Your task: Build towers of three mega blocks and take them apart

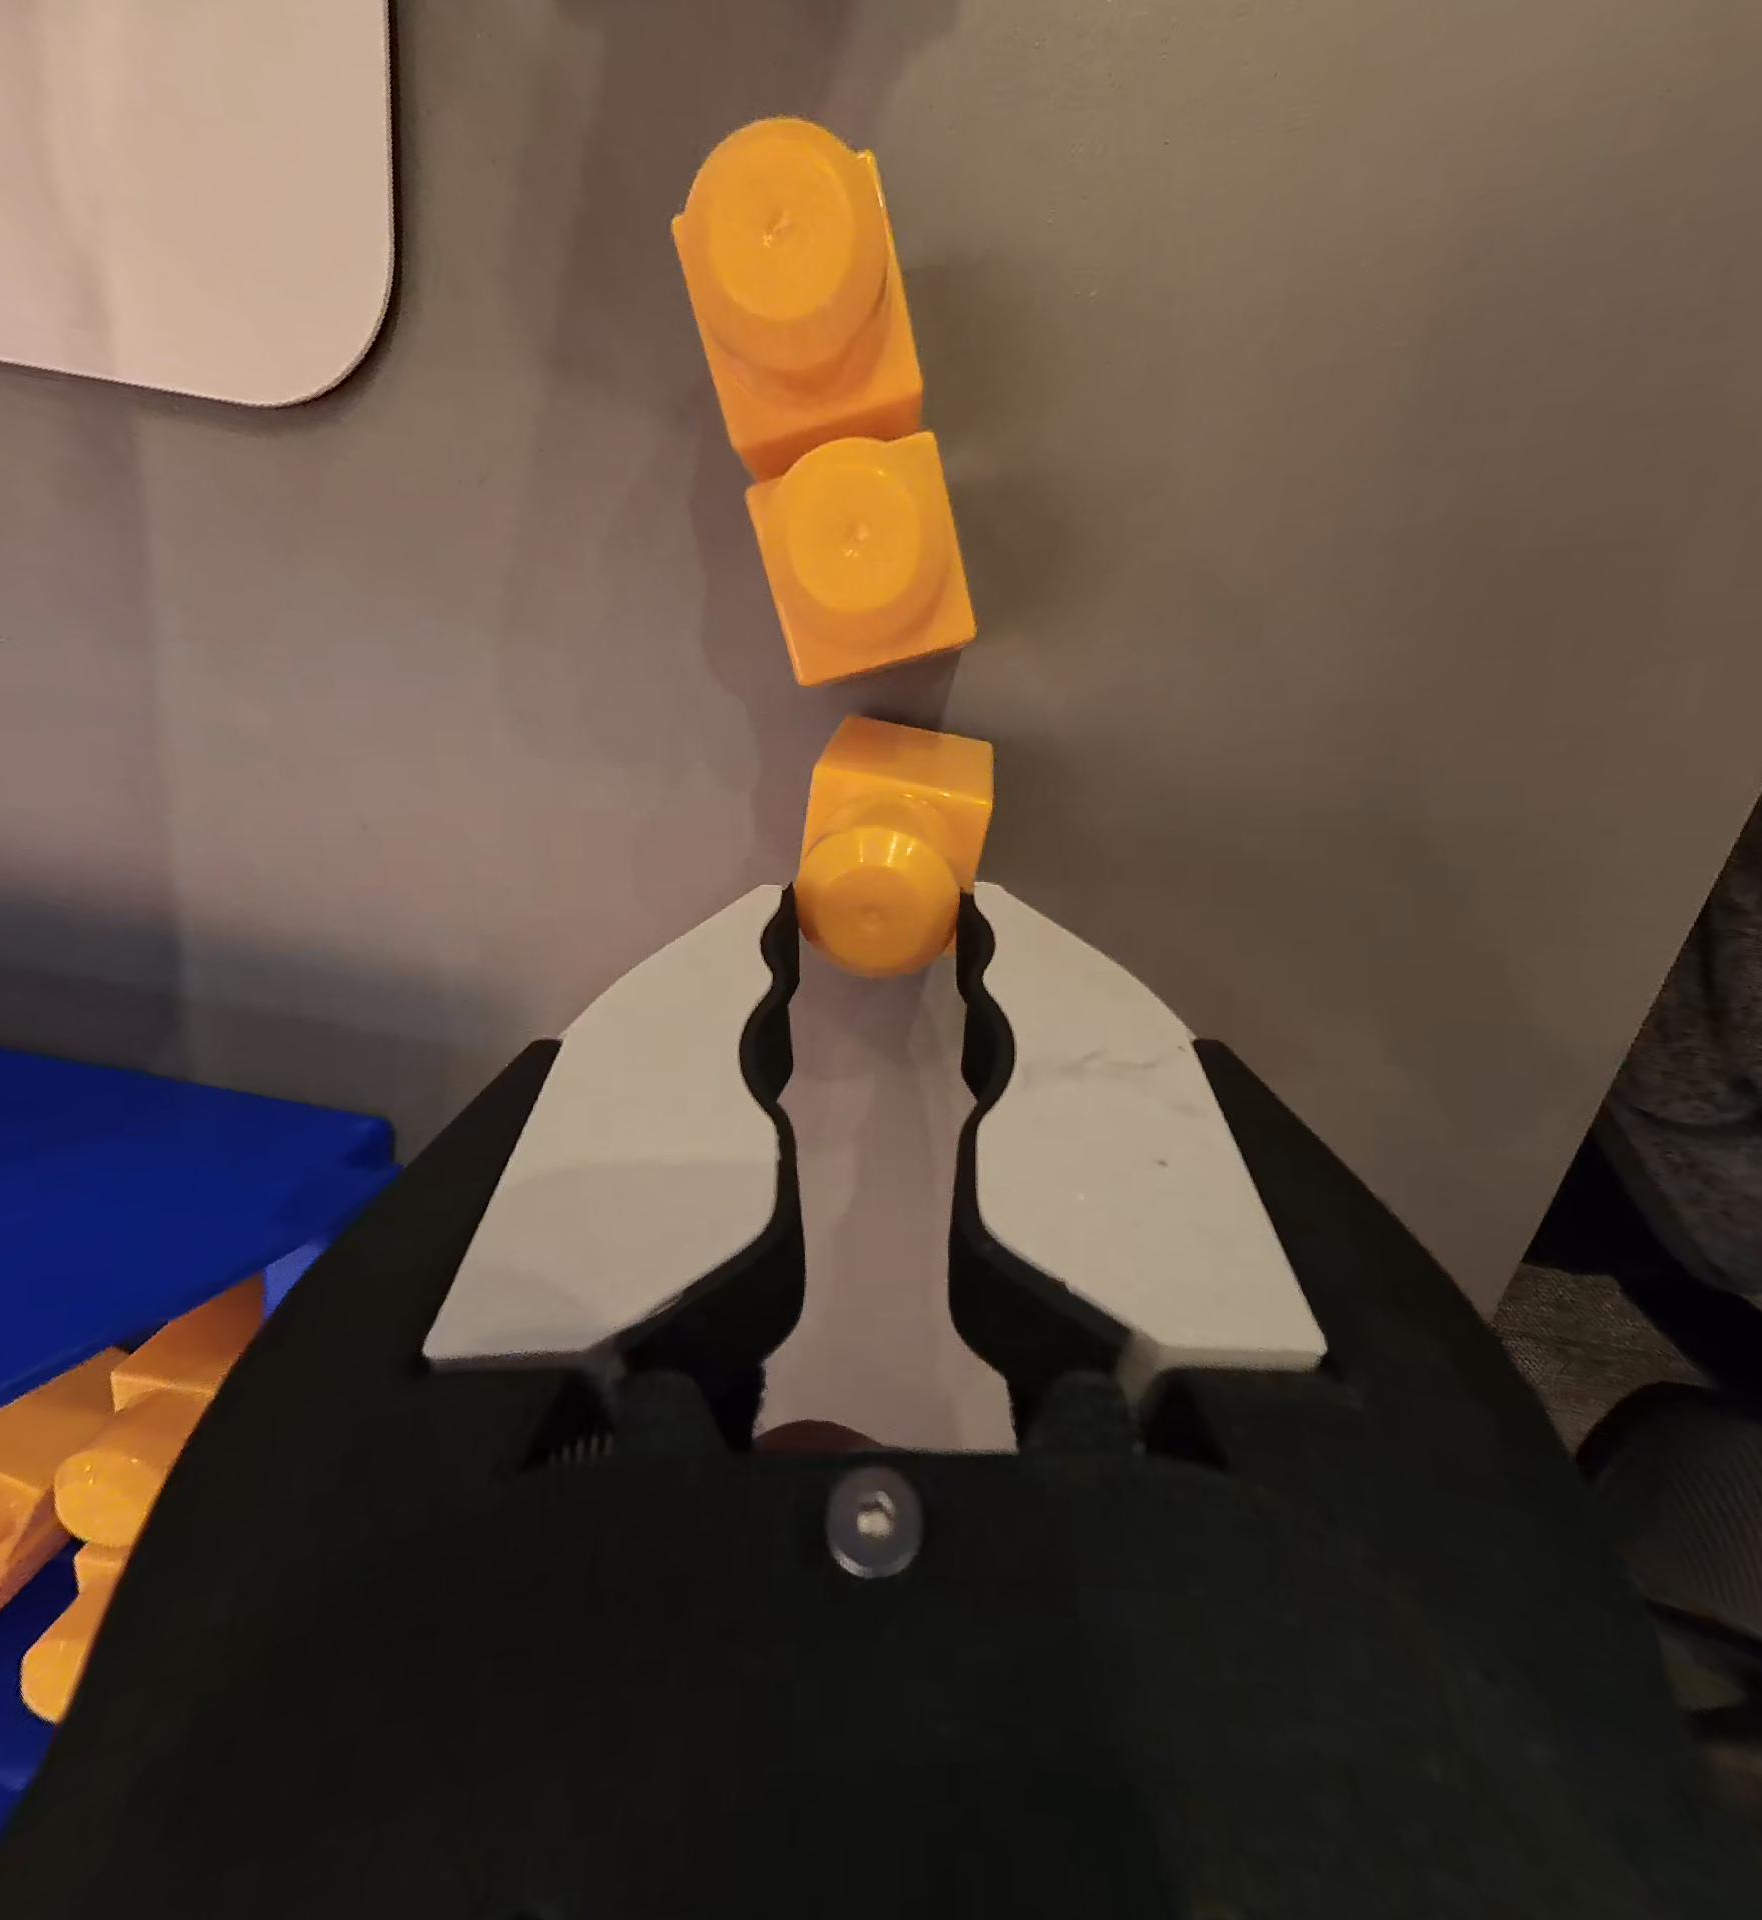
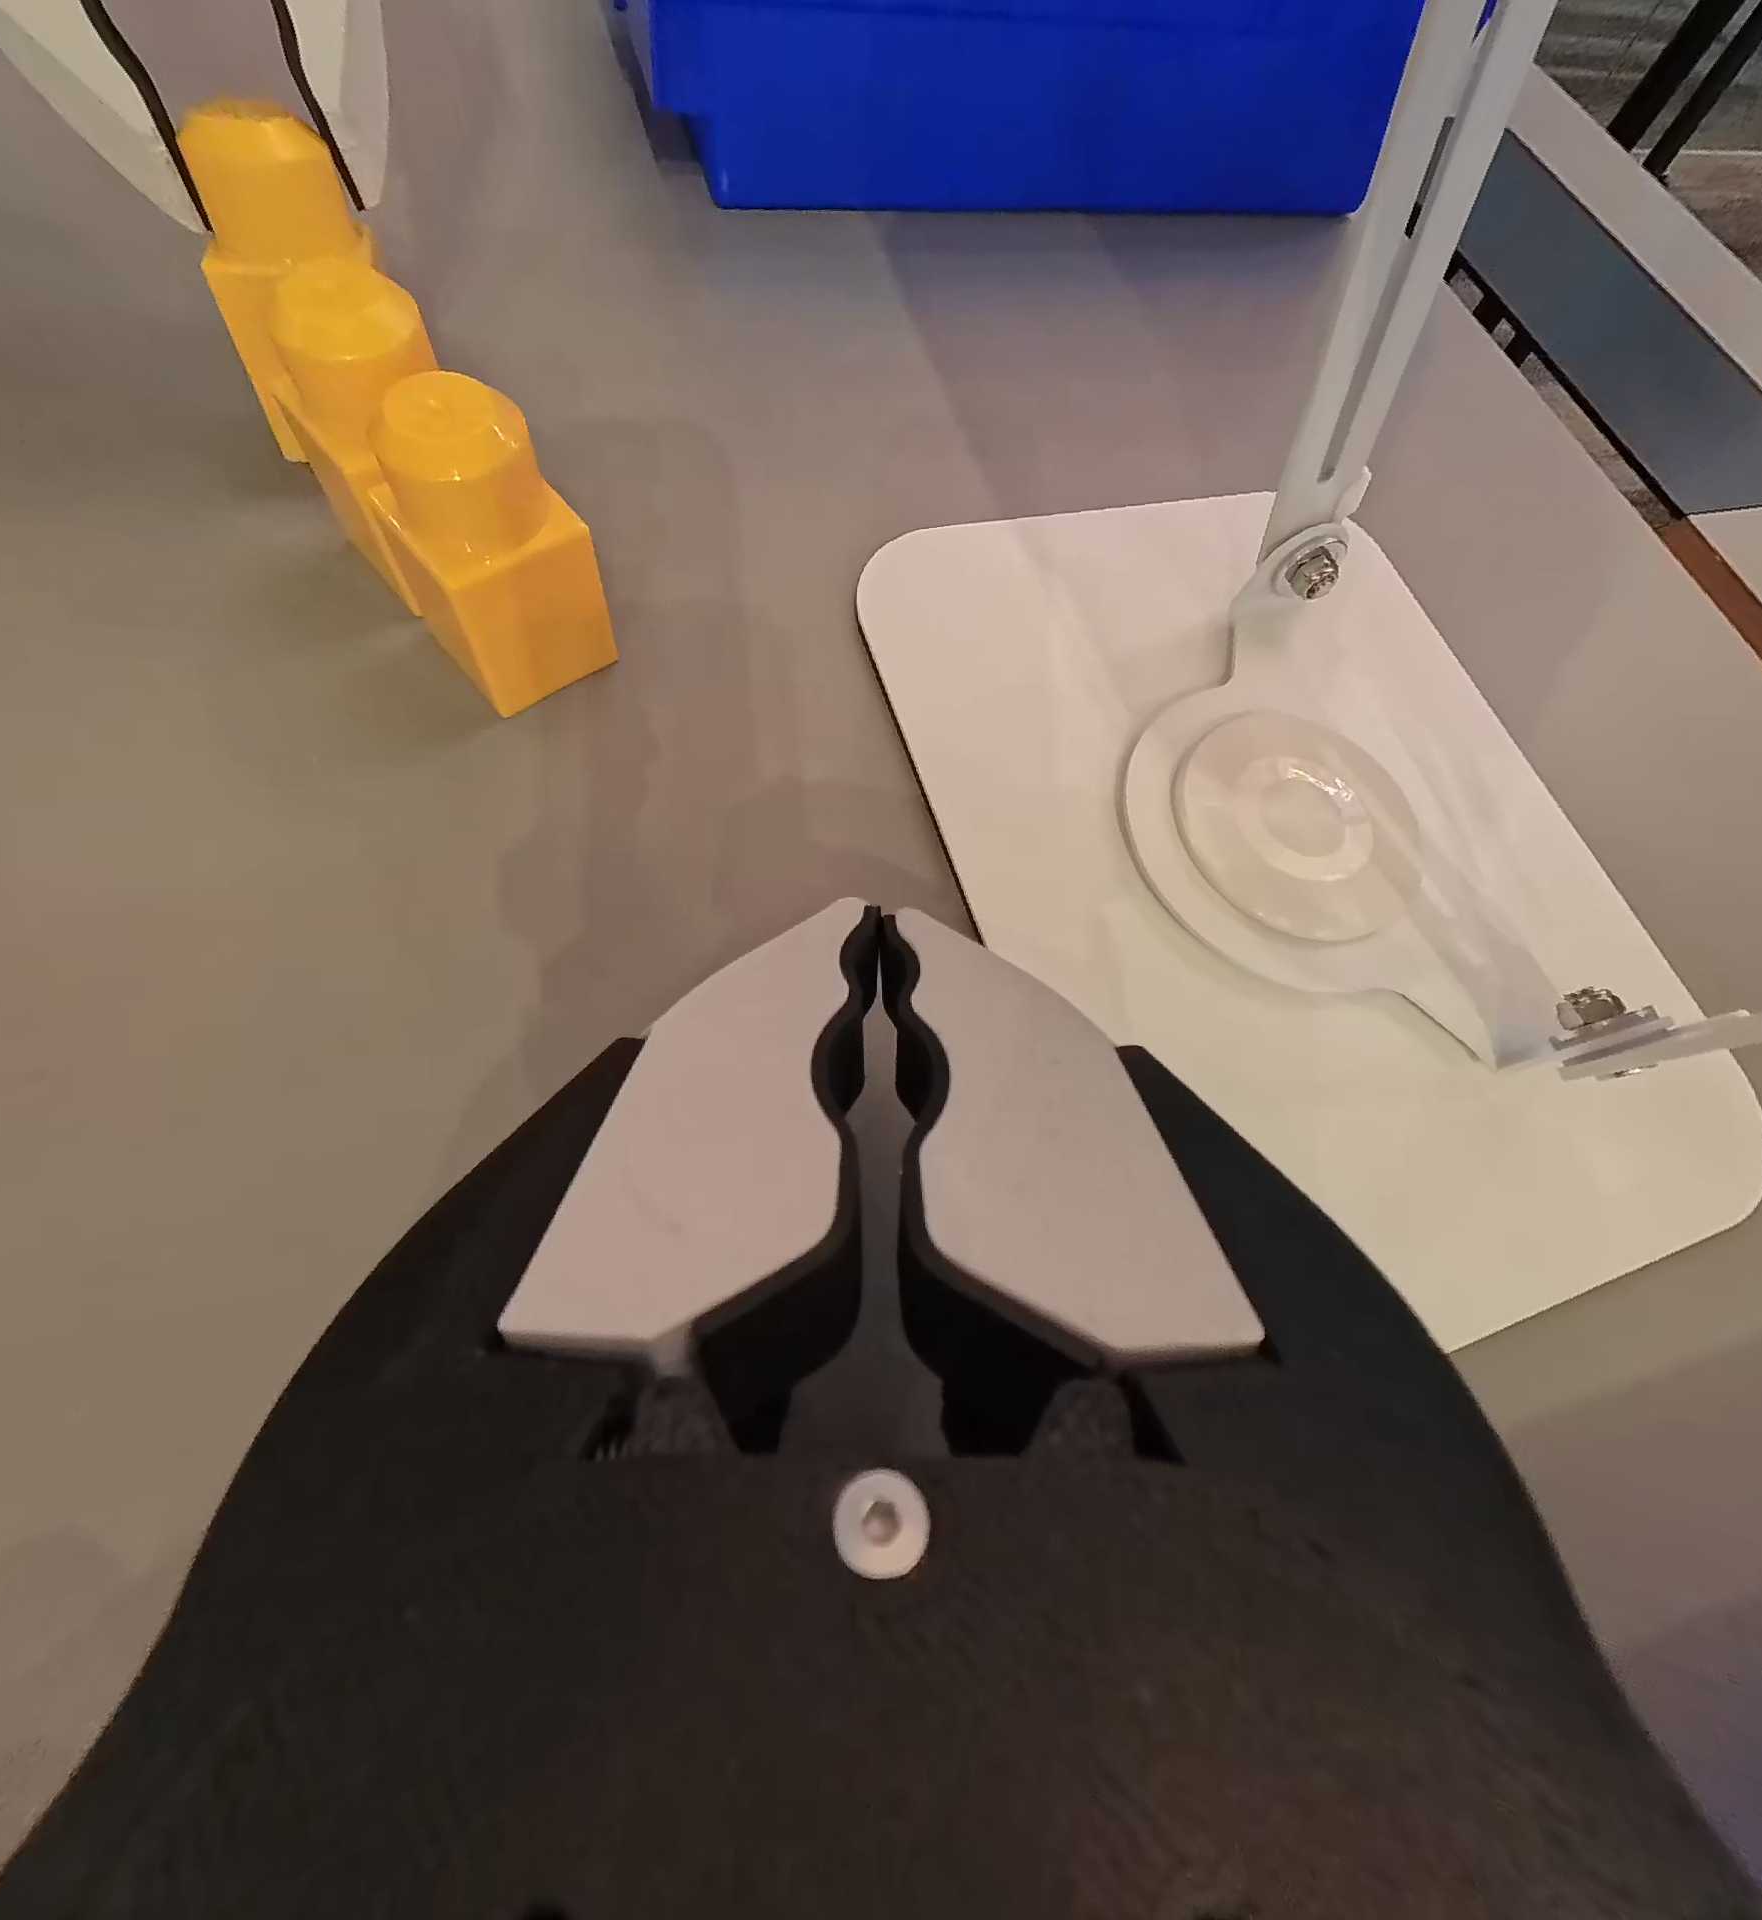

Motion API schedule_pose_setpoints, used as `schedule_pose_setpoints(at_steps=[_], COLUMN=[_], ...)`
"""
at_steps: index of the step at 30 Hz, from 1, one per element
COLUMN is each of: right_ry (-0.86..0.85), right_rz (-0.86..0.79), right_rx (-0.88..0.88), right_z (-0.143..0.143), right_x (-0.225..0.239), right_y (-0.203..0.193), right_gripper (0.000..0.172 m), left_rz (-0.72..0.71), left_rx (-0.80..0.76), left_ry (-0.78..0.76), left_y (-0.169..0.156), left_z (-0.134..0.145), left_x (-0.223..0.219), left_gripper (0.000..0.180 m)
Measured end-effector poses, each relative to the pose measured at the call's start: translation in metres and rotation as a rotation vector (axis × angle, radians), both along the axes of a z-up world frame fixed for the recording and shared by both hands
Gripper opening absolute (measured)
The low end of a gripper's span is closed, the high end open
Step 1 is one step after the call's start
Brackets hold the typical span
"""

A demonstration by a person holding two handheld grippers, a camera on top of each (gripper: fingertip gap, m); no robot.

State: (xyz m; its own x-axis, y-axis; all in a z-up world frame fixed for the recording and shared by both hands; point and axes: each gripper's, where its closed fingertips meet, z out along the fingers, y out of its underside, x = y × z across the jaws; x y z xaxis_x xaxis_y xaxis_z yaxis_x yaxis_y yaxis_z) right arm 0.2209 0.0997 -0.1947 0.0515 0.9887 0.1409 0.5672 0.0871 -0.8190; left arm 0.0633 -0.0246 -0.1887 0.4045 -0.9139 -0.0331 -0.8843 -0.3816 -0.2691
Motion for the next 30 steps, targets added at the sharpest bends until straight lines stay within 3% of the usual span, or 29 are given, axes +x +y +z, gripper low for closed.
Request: schedule_pose_setpoints(at_steps=[3, 7, 17, 30], right_ry=[-0.001, -0.002, -0.002, -0.002], right_rz=[0.001, 0.002, 0.005, 0.006], right_rx=[-0.001, -0.002, -0.003, -0.007], right_z=[0.000, -0.001, -0.001, -0.001], right_x=[0.000, 0.000, -0.001, 0.000], right_y=[0.000, 0.000, -0.001, -0.001], right_gripper=[0.000, 0.000, 0.000, 0.000], left_rz=[0.016, 0.029, 0.120, 0.132], left_rx=[0.003, 0.016, 0.108, 0.162], left_ry=[-0.013, -0.014, -0.152, -0.410], left_y=[0.002, 0.003, 0.000, 0.001], left_z=[0.001, 0.003, 0.009, -0.022], left_x=[0.000, 0.000, -0.019, 0.003], left_gripper=[0.030, 0.053, 0.068, 0.064])
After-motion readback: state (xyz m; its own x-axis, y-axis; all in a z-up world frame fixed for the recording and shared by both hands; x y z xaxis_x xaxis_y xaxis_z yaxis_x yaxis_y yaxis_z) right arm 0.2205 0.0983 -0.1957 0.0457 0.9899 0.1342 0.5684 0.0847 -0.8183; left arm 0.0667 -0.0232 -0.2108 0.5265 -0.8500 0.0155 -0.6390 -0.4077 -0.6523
